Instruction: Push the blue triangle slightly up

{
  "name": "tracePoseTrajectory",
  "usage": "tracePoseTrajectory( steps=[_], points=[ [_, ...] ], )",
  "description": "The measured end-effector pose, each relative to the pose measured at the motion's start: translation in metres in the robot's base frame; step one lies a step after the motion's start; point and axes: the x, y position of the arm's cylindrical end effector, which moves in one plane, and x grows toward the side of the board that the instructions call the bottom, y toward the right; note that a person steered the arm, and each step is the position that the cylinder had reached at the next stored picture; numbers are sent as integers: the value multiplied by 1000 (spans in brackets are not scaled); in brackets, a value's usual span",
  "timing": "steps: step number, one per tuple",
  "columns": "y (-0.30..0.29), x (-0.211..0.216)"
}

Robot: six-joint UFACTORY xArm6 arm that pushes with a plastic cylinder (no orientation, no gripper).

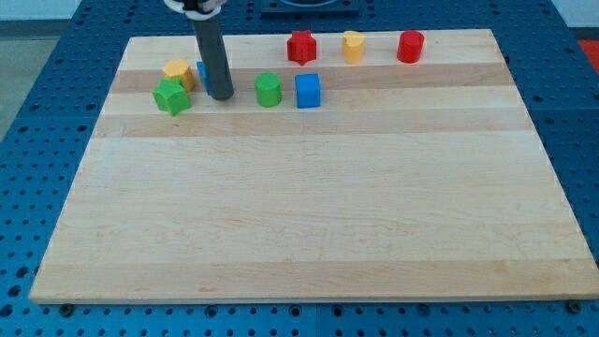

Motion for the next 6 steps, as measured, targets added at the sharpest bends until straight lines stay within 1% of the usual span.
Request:
tracePoseTrajectory(
  steps=[1, 4, 6],
  points=[
    [-10, 24],
    [-23, -34],
    [-31, -80]
  ],
)
